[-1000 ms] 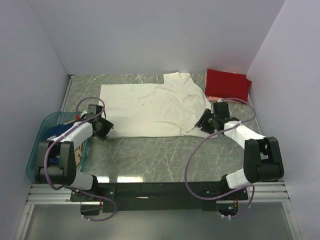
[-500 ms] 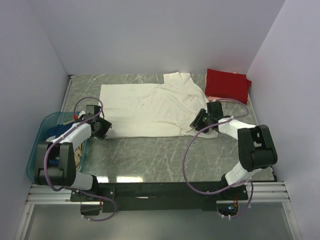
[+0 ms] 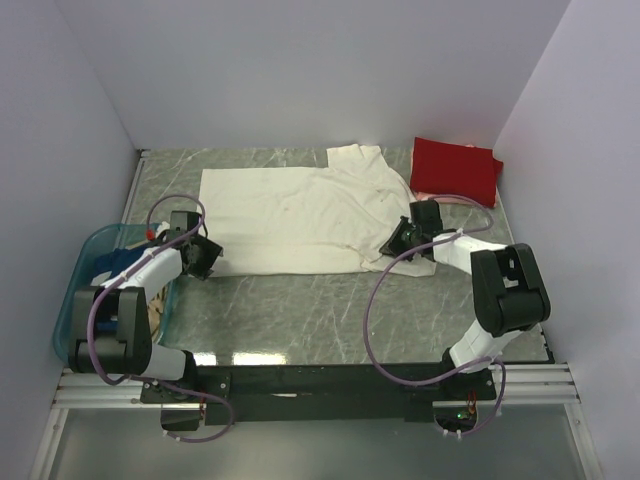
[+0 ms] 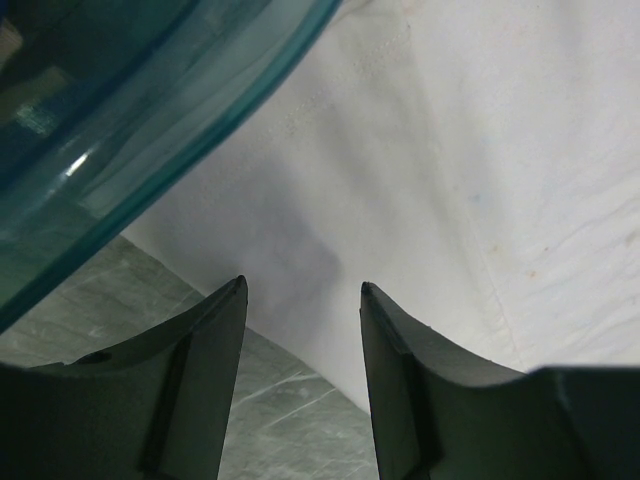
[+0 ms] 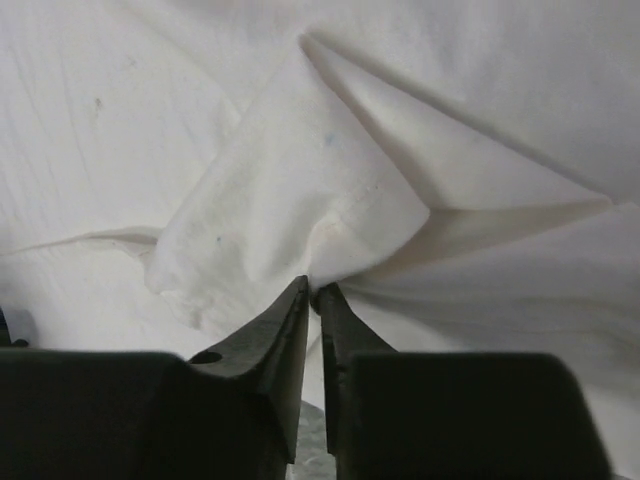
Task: Fold and stack the t-shirts
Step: Fold the tshirt
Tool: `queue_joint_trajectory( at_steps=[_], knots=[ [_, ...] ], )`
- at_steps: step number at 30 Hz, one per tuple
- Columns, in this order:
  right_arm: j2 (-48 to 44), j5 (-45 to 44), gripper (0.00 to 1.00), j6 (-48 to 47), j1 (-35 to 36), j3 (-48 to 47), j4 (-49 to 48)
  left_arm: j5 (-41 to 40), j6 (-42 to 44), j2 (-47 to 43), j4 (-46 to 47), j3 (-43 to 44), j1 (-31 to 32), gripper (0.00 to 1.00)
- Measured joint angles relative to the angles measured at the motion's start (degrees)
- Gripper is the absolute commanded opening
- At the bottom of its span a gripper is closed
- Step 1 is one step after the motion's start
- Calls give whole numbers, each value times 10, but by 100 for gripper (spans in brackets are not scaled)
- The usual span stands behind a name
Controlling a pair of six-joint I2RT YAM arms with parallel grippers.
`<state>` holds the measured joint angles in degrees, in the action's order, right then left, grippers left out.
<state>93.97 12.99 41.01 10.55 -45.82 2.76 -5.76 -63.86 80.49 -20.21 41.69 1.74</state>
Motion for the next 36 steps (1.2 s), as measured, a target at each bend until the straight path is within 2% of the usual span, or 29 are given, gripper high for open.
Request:
queue_joint_trajectory(
  at_steps=[1, 7, 20, 23, 26, 27, 30, 36],
  knots=[
    [3, 0, 10, 1, 0, -5, 0, 0, 0, 0, 0, 0, 0, 55],
    [17, -1, 2, 2, 12, -73, 14, 0, 0, -2, -1, -1, -2, 54],
    [137, -18, 0, -14, 56, -254, 57, 1, 4, -5, -3, -2, -3, 54],
    [168, -26, 7, -24, 69, -290, 76, 3, 7, -5, -3, -3, -4, 54],
    [188, -31, 25, -30, 76, -312, 90, 5, 10, -7, -2, -5, -4, 53],
    [191, -31, 34, -31, 78, -314, 90, 6, 11, -9, -2, -6, -5, 53],
    [198, -32, 45, -34, 80, -320, 98, 8, 13, -10, -2, -8, -5, 53],
    [198, -46, 56, -38, 78, -356, 128, 10, 17, -13, -3, -9, -5, 53]
  ],
)
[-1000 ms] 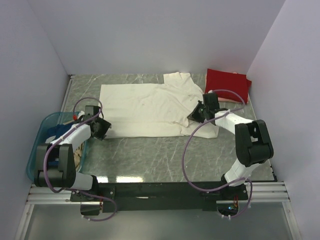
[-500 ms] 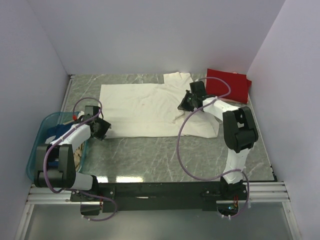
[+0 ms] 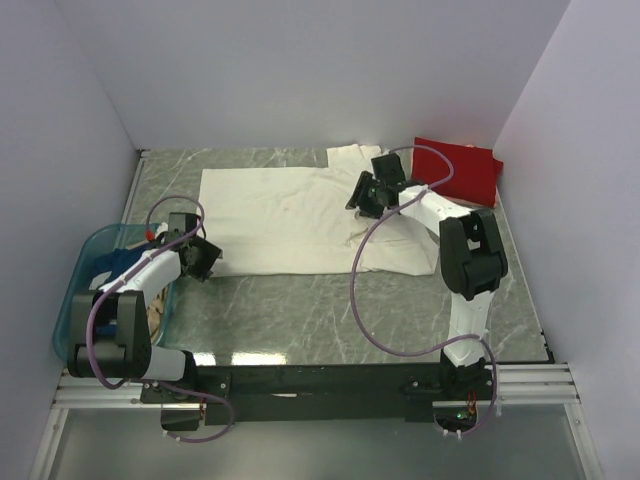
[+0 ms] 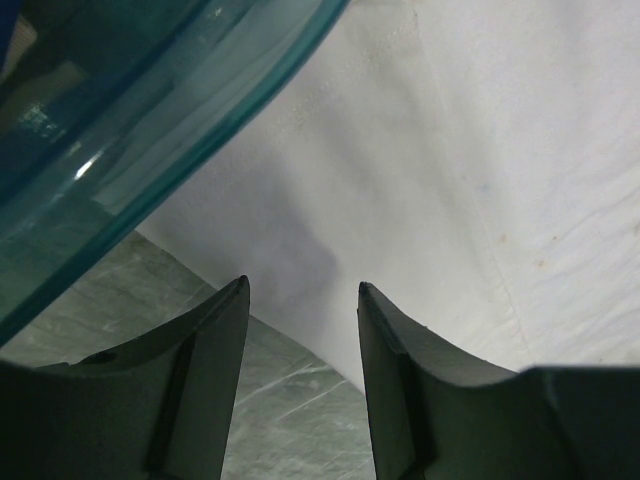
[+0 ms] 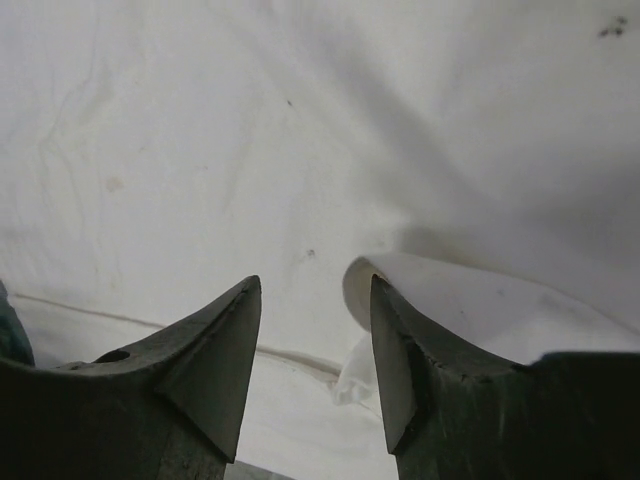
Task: Fold and stack the t-shirts
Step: Fold the tshirt
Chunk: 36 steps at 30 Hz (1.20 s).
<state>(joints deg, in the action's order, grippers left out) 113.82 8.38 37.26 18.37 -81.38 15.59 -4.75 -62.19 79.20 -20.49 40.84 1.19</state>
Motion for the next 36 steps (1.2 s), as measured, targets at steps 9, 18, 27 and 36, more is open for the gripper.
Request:
queue_joint_trajectory(
  at_steps=[9, 18, 27, 36],
  knots=[
    [-9, -15, 53, -17, -14, -31, 29, 5, 3, -6, -9, 0, -3, 53],
    [-199, -46, 39, -7, 3, 208, -6, 9, 19, -29, -16, 1, -6, 53],
    [-218, -58, 37, 5, 56, 277, -38, 12, 29, -45, -19, 9, -6, 52],
    [-125, -101, 37, 2, 56, 192, -13, 15, 31, -50, -30, 11, -6, 52]
  ],
)
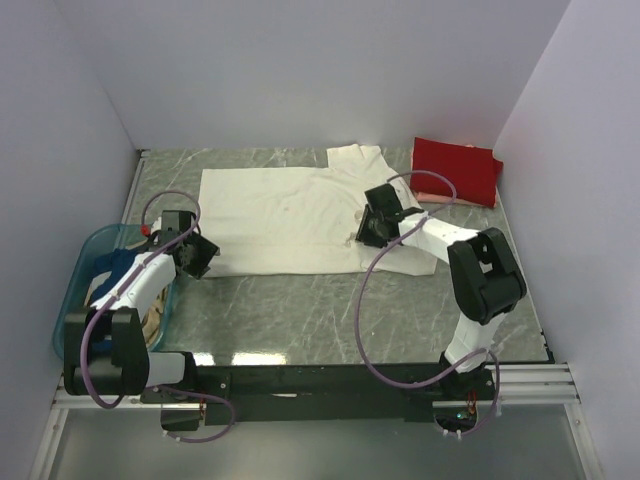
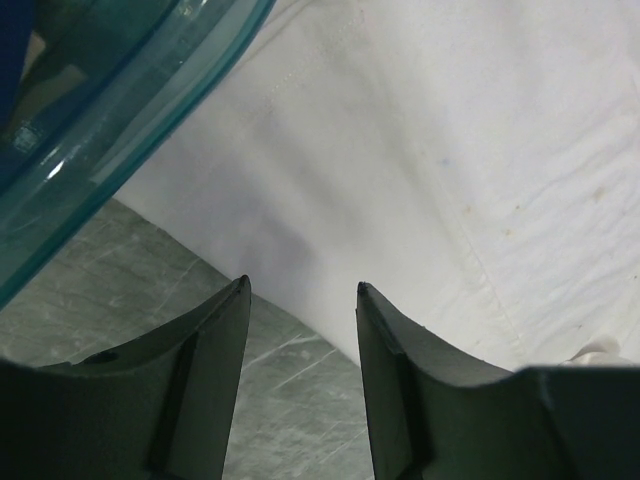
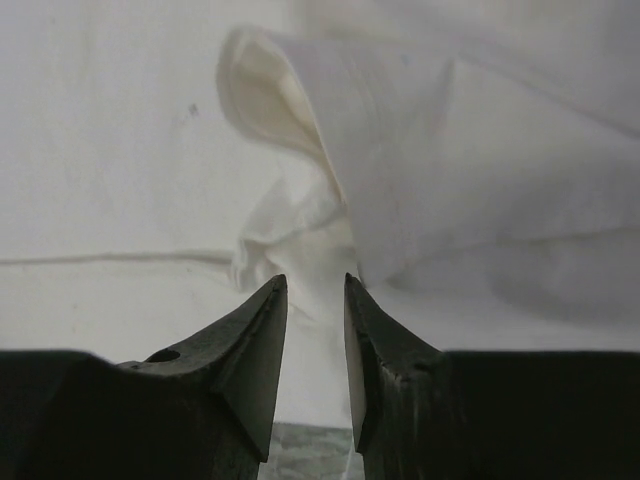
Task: Fold and stack the t-shirts
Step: Fold the tshirt
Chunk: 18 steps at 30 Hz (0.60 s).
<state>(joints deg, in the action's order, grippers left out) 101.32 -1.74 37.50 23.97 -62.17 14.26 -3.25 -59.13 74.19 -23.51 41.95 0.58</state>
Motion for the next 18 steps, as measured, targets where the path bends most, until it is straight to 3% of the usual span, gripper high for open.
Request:
queue_joint_trajectory(
  at_steps=[18],
  knots=[
    [141, -137, 40, -64, -13, -231, 104, 3, 12, -1, -12, 5, 0, 51]
  ],
)
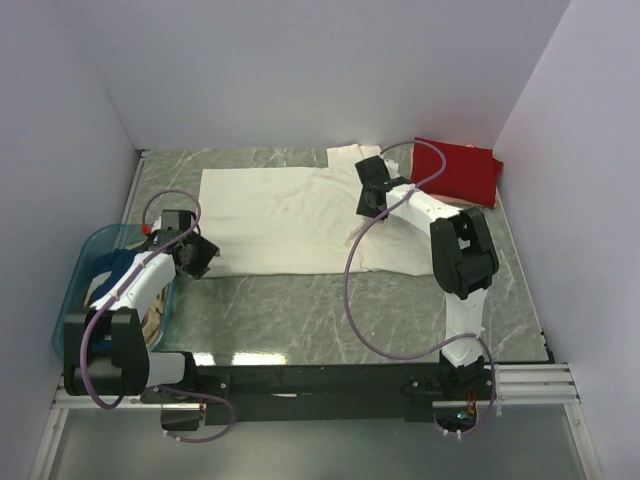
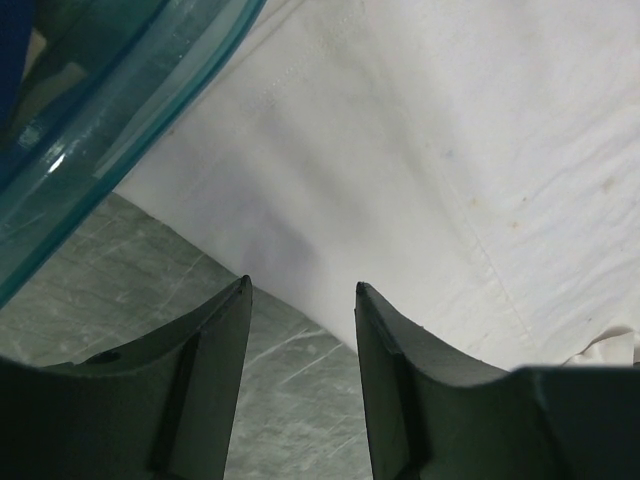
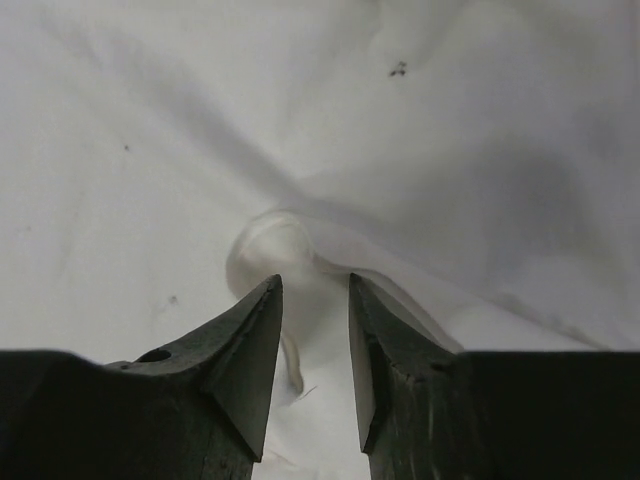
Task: Fold and stack the t-shirts
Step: Fold the tshirt
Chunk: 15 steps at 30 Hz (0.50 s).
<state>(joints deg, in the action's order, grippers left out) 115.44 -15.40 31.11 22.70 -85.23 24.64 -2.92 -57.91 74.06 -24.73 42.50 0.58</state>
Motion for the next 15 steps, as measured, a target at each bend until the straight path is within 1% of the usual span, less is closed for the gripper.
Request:
queue_joint_trajectory(
  at_steps=[6, 9, 13, 15],
  knots=[
    [27, 0, 41, -19, -29, -64, 25, 4, 3, -1, 0, 6, 0, 51],
    [39, -1, 44, -31, -40, -108, 39, 9, 4, -1, 0, 7, 0, 51],
    [33, -8, 48, -41, -44, -121, 41, 14, 13, -4, 0, 7, 0, 51],
    [23, -12, 47, -44, -43, -110, 40, 16, 15, -7, 0, 8, 0, 50]
  ],
)
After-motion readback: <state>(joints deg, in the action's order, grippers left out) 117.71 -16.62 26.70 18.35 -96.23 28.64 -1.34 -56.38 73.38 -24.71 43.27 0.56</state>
